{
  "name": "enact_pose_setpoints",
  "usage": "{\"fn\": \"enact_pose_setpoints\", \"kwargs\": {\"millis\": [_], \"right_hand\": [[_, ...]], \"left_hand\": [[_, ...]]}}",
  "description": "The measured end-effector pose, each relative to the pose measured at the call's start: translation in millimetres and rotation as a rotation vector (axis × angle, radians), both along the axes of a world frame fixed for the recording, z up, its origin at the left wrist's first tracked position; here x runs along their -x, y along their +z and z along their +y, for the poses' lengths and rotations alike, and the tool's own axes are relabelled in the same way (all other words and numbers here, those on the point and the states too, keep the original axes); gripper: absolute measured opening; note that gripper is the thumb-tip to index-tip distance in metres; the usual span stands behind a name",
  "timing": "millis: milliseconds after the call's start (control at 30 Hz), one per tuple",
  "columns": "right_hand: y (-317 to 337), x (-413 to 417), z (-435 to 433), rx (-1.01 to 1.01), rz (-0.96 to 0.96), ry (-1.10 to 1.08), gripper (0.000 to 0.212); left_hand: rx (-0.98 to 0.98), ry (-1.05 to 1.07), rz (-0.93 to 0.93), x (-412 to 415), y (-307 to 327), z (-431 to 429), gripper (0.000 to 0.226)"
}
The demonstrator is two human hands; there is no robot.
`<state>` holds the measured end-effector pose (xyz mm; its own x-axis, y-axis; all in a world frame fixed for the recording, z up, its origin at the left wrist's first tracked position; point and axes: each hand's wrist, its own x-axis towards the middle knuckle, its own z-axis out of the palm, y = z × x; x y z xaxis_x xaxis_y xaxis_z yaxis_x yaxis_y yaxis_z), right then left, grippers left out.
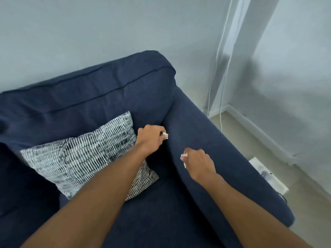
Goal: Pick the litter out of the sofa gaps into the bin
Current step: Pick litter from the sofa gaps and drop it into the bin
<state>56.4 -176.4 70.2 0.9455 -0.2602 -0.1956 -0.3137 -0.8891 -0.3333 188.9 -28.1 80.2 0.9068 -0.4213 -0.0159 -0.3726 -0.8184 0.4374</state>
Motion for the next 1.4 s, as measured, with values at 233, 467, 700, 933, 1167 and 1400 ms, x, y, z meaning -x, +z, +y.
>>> {"fn": "enact_pose_setpoints", "kwargs": {"millis": [233, 467, 700, 933, 1167, 1400], "right_hand": [[92.0, 43.9, -62.1, -0.090, -0.029, -0.069, 0.019], [140.0, 106.4, -135.3, -0.197, -0.099, -0.184, 0.013], [164.7, 187.0, -207.2, -0.062, -0.085, -0.216, 0.016], [145.8, 275.7, -267.7, -0.068, -0.043, -0.340, 0.020], [90.5, 352.1, -310.3, -0.076, 0.018, -0.405, 0.022], [14.5, 401.5, -323.5, -0.191, 0.076, -0.487, 0.012]], "left_hand": [[0.033, -0.114, 0.006, 47.5, 81.8, -31.3, 0.016], [0.037, -0.269, 0.046, 99.5, 117.9, -90.9, 0.011], [0.070, -0.408, 0.123, 161.3, 123.2, -166.0, 0.013], [0.040, -0.532, 0.182, 224.7, 102.2, -246.7, 0.015], [-0.040, -0.675, 0.226, 296.7, 50.6, -312.5, 0.018], [-0.107, -0.714, 0.293, 347.3, -21.0, -339.4, 0.019]]}}
